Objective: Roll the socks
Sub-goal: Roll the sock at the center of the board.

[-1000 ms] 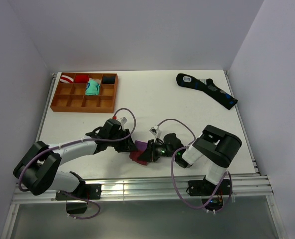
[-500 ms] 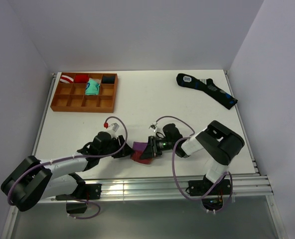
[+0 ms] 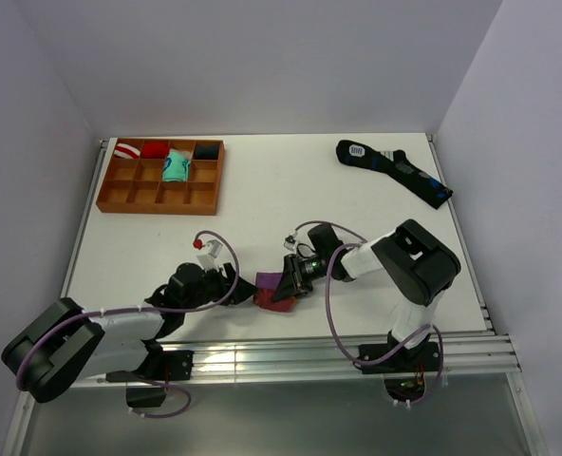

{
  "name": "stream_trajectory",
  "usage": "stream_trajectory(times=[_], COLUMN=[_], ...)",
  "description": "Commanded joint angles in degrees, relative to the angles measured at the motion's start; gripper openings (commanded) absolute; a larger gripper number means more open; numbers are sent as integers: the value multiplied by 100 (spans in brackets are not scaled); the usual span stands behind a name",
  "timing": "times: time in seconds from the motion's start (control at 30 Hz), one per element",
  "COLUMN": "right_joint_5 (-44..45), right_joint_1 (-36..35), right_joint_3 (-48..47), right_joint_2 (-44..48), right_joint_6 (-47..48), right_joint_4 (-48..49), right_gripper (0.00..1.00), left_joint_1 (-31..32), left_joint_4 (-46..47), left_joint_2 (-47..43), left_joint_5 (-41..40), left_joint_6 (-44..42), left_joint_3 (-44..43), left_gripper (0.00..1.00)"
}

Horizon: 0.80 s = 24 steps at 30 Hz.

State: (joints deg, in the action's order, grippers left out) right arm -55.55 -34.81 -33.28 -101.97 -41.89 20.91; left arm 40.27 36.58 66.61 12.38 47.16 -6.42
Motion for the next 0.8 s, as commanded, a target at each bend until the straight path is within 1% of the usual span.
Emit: stream_trajectory(times=[0.0,0.17,0.27,0.37,0.57,0.67,0.77], right_joint_5=[361,343,317,299,282,299,317], right_joint_1=[149,237,273,308,334,343,352], right_joint_3=[-73,-442,-636,-776,-908,-961,-988], right_joint_2=[-376,-481,-551,-639,-762,-815,-833], right_joint_6=[470,664,831,901,1024,1103,1113], right_joint_4=[-1545,-2238,-2564,-2766,-2987,-3110,-3163], right_gripper=[27,27,27,27,28,28,28], left_joint_1=[156,788,886,991,1167,1246,1290], left_joint_4=[728,973,1141,1062,1167,1430,1466], left_joint_2=[211,186,177,343,563,555,502], left_joint_5=[19,-508,-614,-763,-966,-992,-992], left_joint_6=[-198,-242,-250,-347,-444,-471,-523], left_joint_3=[44,114,167,53,-26,26,18], left_gripper=[59,60,60,60,61,62,62])
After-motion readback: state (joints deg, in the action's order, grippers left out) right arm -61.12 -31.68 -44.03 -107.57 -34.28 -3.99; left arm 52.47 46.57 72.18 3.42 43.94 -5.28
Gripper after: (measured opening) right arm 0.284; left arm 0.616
